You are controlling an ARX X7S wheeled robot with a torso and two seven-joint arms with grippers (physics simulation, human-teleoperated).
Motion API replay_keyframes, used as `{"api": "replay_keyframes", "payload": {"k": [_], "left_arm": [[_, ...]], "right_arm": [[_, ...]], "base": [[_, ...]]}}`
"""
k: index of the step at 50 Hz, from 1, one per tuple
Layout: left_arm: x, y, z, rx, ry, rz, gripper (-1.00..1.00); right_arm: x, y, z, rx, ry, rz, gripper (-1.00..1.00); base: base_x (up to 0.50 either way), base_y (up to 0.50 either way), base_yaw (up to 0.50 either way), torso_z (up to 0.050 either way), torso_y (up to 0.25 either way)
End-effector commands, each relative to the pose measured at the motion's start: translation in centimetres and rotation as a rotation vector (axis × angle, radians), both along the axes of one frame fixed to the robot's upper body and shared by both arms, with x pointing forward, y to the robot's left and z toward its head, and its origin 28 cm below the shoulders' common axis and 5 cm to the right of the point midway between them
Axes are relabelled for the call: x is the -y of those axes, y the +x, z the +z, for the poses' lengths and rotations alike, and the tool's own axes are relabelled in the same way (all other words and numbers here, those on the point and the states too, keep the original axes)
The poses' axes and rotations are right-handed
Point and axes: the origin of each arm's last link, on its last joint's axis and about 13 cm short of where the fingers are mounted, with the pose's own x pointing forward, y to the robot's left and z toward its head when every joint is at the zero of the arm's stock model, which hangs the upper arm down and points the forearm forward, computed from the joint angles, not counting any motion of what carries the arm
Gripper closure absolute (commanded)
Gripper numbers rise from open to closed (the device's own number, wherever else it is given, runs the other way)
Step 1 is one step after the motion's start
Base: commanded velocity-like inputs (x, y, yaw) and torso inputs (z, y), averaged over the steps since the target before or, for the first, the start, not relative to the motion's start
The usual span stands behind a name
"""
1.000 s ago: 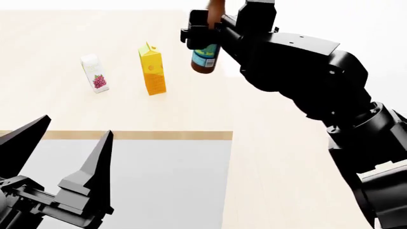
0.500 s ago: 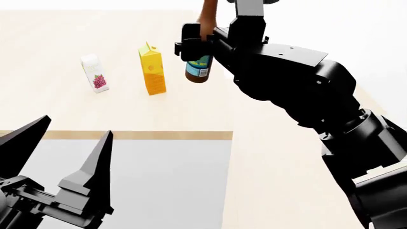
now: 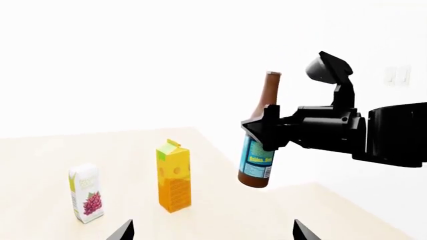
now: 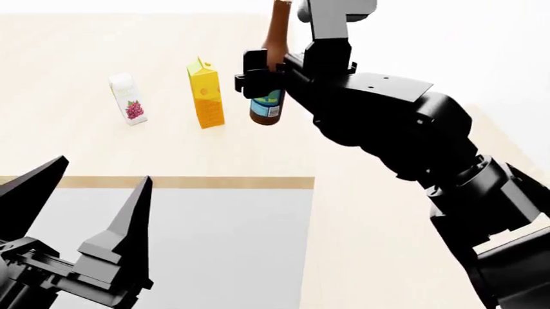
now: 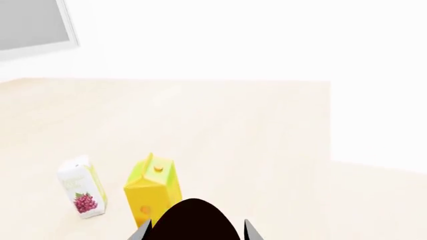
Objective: Move the drinks to the dining counter.
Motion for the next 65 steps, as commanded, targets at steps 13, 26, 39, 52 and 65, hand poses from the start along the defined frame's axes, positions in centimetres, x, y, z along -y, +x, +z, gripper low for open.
{"api": "replay_keyframes", "payload": {"k": [13, 26, 39, 52, 65], "left_arm": [[0.0, 0.0, 0.0, 0.001, -0.001, 0.000, -1.00], [0.0, 0.0, -0.1, 0.000, 0.000, 0.000, -1.00], [0.0, 0.0, 0.0, 0.000, 0.000, 0.000, -1.00], [0.1, -0.1, 0.2, 0.003, 0.002, -0.002, -1.00], [0.1, -0.1, 0.1, 0.002, 0.004, -0.002, -1.00]], "right_arm": [[0.2, 0.1, -0.2, 0.005, -0.015, 0.006, 1.00], [0.2, 0.1, -0.2, 0.017, -0.018, -0.005, -1.00], [0.3, 0.1, 0.0, 0.021, -0.018, -0.008, -1.00], [1.0, -1.8, 3.4, 0.109, 0.011, -0.013, -1.00], [1.8, -5.0, 8.4, 0.261, 0.021, -0.027, -1.00]], "base": [[0.00, 0.00, 0.00, 0.001, 0.000], [0.00, 0.00, 0.00, 0.000, 0.000], [0.00, 0.00, 0.00, 0.000, 0.000], [0.00, 0.00, 0.00, 0.000, 0.000], [0.00, 0.00, 0.00, 0.000, 0.000]]}}
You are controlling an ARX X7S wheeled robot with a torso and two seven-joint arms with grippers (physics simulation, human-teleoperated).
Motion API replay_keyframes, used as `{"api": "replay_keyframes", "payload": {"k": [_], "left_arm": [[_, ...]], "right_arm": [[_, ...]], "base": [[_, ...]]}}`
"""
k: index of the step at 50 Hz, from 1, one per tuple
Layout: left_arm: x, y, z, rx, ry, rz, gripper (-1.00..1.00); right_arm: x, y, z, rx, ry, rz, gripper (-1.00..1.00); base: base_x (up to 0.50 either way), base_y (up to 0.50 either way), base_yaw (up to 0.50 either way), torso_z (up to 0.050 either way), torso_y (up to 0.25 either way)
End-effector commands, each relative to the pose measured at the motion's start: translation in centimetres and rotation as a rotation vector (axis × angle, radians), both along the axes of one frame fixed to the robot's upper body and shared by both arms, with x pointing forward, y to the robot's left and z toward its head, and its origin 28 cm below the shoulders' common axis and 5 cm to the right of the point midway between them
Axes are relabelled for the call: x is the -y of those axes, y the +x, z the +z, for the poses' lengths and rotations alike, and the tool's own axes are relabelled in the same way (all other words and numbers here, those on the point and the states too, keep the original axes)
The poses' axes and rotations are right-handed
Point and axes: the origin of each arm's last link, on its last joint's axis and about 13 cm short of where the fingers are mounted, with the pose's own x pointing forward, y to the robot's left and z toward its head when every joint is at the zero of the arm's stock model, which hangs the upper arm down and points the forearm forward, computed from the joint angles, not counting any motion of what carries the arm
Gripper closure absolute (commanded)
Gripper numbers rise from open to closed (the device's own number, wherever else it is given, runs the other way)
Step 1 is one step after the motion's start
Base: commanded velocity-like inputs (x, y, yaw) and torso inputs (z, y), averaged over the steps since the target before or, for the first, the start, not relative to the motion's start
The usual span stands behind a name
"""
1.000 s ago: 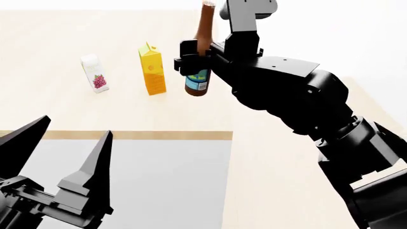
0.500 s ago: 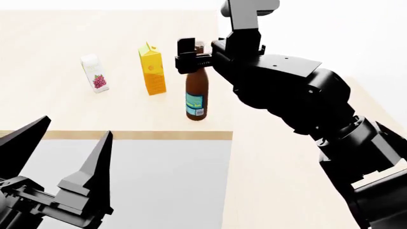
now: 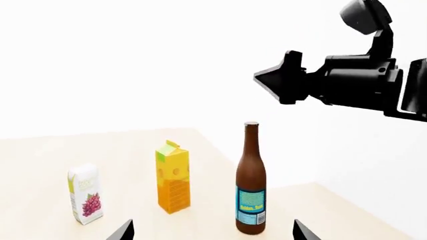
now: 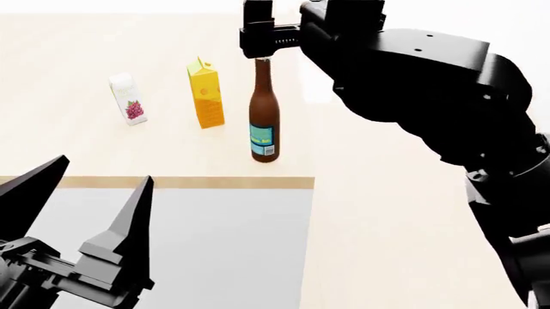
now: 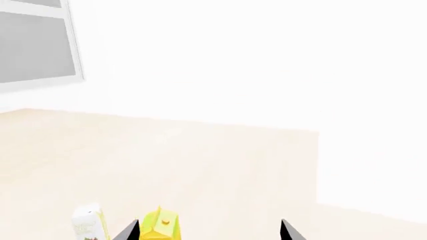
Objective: Move the drinks to the dining counter.
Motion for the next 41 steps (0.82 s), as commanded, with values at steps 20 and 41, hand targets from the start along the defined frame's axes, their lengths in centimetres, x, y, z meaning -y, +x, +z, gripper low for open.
{"api": "replay_keyframes", "payload": {"k": [20, 41], "left_arm": [[0.1, -0.2, 0.3, 0.009, 0.004, -0.001, -1.00], [0.1, -0.4, 0.6, 0.018, 0.005, -0.002, -1.00]], "right_arm": [[2.0, -9.8, 10.4, 0.527, 0.173, -0.154, -1.00], [3.8, -18.4, 15.2, 0.871, 0.328, -0.342, -1.00]], "base": [[0.00, 0.00, 0.00, 0.000, 0.000], [0.00, 0.00, 0.00, 0.000, 0.000]]}}
